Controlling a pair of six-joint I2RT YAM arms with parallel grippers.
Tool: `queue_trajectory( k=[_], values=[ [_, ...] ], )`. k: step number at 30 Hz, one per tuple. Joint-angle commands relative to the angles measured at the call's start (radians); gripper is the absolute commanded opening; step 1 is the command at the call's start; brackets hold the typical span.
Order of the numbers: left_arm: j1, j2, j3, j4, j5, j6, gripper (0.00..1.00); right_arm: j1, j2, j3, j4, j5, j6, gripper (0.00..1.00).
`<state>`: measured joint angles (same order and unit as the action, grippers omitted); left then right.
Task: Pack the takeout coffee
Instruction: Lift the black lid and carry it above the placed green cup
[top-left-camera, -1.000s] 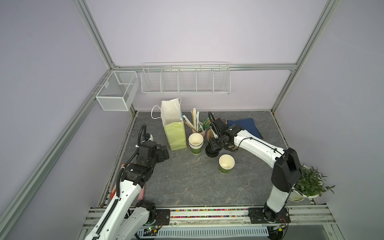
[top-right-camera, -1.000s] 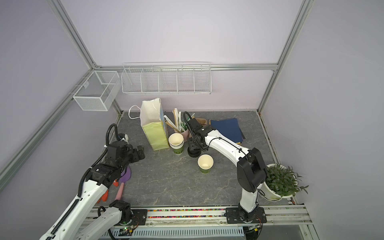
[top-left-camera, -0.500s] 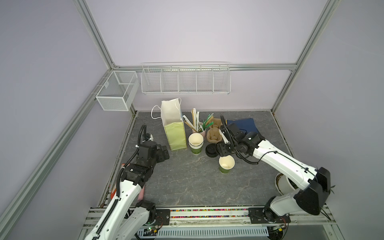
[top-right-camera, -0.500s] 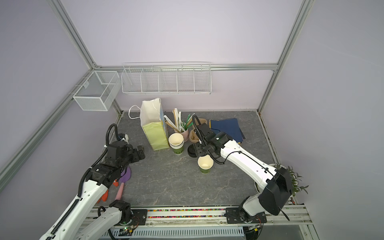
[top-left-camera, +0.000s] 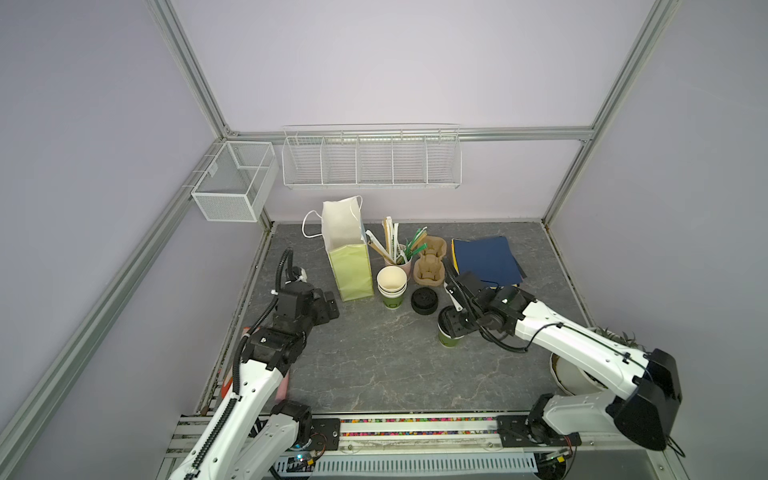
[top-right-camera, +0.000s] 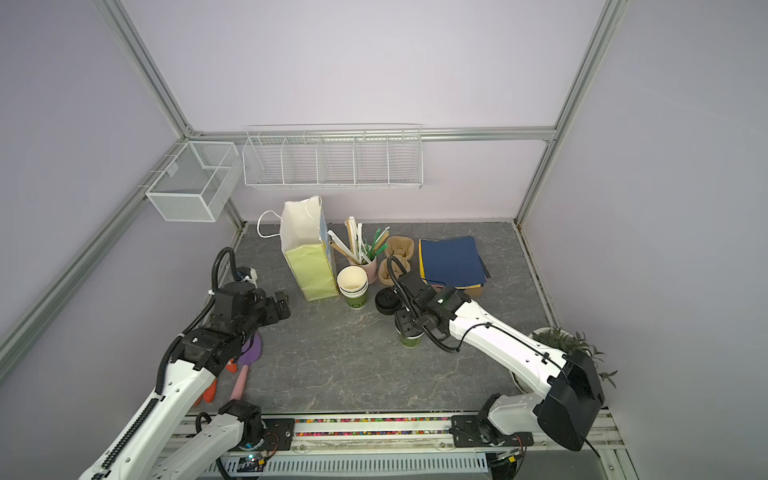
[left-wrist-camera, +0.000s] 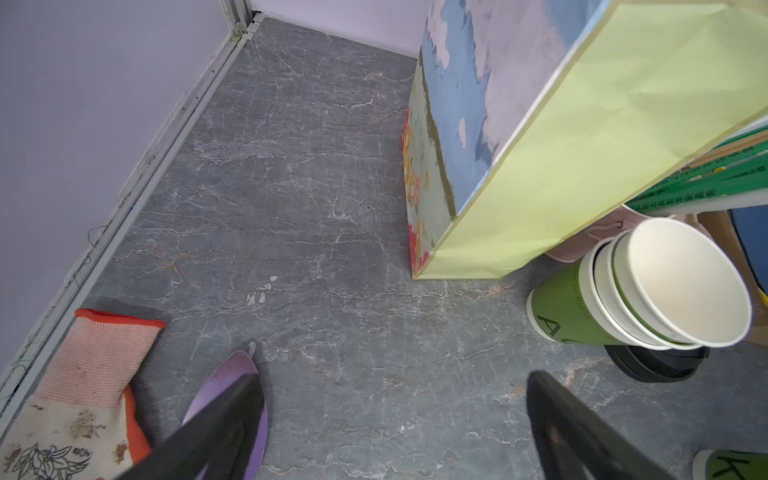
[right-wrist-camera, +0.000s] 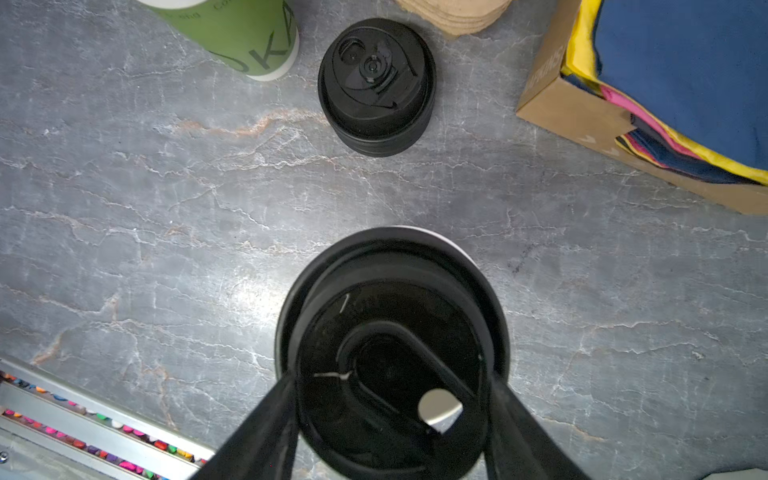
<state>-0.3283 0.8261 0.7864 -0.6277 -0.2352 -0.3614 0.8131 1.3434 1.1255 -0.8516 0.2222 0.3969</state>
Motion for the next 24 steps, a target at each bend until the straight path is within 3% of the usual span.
queue_trajectory(
  k=[1,24],
  values=[
    [-0.004,-0.002,-0.002,-0.015,0.004,0.008,0.99,0.009,-0.009,-0.025,0.035,0.036,0.024,0.65],
    [-0.004,0.014,0.0,-0.014,0.007,0.008,0.99,0.012,-0.005,-0.066,0.051,0.016,0.045,0.65]
  ],
)
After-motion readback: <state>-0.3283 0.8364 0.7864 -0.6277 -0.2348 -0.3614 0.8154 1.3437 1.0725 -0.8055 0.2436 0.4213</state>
